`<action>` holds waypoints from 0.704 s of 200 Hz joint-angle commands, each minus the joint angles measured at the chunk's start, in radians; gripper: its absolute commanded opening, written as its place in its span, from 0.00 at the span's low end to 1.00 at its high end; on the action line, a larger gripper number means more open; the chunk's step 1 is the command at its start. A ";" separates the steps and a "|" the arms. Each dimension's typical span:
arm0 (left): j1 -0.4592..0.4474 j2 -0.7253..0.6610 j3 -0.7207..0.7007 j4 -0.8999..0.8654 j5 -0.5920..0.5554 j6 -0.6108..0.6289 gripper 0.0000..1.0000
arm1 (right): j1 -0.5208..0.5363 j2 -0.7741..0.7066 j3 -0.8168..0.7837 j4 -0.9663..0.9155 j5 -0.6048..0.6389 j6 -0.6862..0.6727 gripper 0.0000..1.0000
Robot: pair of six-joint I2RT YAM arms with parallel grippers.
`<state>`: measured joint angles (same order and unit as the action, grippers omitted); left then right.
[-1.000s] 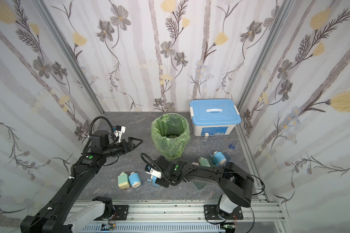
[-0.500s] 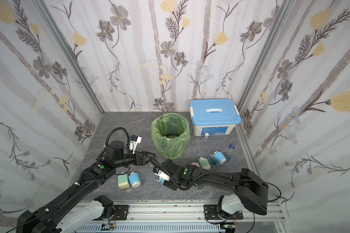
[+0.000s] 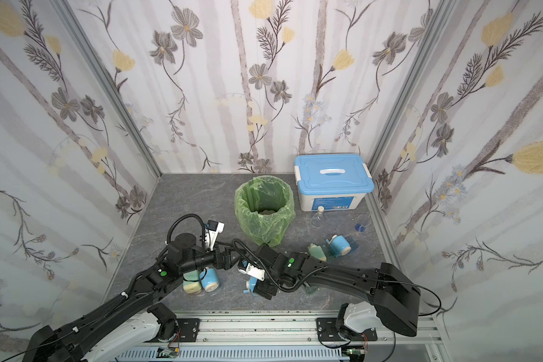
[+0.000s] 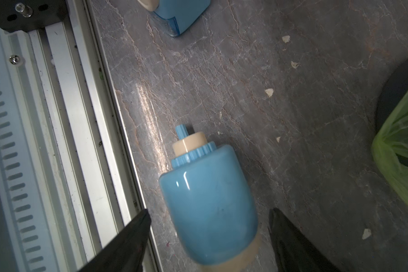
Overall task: Take out the pencil sharpener tray and clean the shavings
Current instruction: Move the pencil sharpener to the center of the board, then pick up the pencil sharpener from the center of the board.
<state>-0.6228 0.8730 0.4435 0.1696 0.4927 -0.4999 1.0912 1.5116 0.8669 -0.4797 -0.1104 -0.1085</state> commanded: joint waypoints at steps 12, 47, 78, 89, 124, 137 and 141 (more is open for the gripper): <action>-0.033 0.017 -0.027 0.086 0.067 0.052 1.00 | -0.040 -0.102 -0.030 0.082 -0.042 0.094 1.00; -0.129 0.126 -0.009 0.067 0.091 0.125 1.00 | -0.121 -0.244 -0.137 0.188 -0.147 0.228 1.00; -0.208 0.188 -0.012 0.061 0.041 0.167 1.00 | -0.168 -0.324 -0.227 0.246 -0.171 0.298 1.00; -0.230 0.197 -0.017 0.067 0.031 0.170 1.00 | -0.186 -0.332 -0.235 0.248 -0.171 0.318 1.00; -0.326 0.253 0.014 -0.024 -0.043 0.242 1.00 | -0.287 -0.373 -0.316 0.365 -0.252 0.415 1.00; -0.347 0.273 0.024 -0.064 -0.079 0.262 1.00 | -0.305 -0.391 -0.339 0.392 -0.262 0.431 1.00; -0.352 0.274 0.028 -0.073 -0.091 0.268 1.00 | -0.309 -0.398 -0.343 0.399 -0.266 0.434 1.00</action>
<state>-0.9489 1.1255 0.4496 0.1673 0.4908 -0.3103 0.8051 1.1397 0.5499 -0.2161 -0.3130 0.2501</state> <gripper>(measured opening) 0.997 0.995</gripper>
